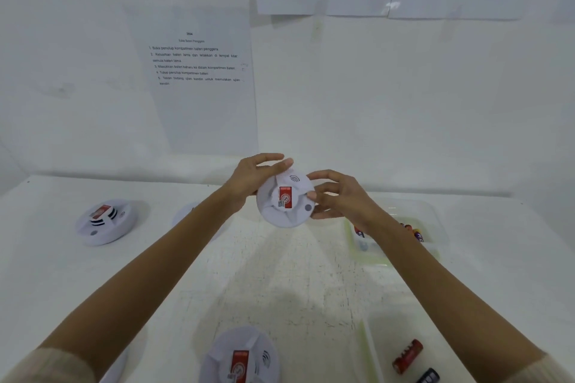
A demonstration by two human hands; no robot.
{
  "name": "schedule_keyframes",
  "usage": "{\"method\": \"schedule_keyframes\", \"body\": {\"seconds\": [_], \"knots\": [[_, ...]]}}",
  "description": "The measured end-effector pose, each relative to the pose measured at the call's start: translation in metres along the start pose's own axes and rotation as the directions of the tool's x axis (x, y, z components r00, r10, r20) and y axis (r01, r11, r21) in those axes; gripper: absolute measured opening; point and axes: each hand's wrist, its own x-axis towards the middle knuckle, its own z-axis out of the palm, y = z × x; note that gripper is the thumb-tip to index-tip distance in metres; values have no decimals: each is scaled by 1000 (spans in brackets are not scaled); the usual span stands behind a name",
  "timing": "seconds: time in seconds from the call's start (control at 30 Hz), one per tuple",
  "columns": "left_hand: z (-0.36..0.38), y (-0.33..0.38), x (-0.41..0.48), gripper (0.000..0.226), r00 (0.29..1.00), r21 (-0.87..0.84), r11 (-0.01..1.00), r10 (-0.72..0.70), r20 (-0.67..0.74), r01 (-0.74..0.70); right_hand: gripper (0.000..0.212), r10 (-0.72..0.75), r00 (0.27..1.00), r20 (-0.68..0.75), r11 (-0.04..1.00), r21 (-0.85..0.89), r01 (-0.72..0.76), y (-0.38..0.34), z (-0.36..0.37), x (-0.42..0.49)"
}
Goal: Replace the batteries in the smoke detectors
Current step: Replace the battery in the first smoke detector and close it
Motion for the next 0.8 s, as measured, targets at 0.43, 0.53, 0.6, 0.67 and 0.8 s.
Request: {"method": "schedule_keyframes", "body": {"seconds": [0.43,0.53,0.6,0.67,0.8], "knots": [[10,-25,-18,69,956,-35,956,291,46,-290,74,-56,994,-95,998,-26,54,8,4,0],[6,-27,-15,71,954,-42,958,286,92,-283,67,-106,986,-130,991,-95,94,6,2,1],[5,-30,-13,68,957,-37,962,273,98,-271,73,-125,983,-138,986,-123,108,8,2,3],[5,-31,-13,64,958,-45,962,271,92,-268,81,-129,981,-144,985,-136,110,10,3,5],[4,-28,-13,65,949,31,953,298,107,-303,86,-135,986,-101,982,-148,120,14,0,6]]}}
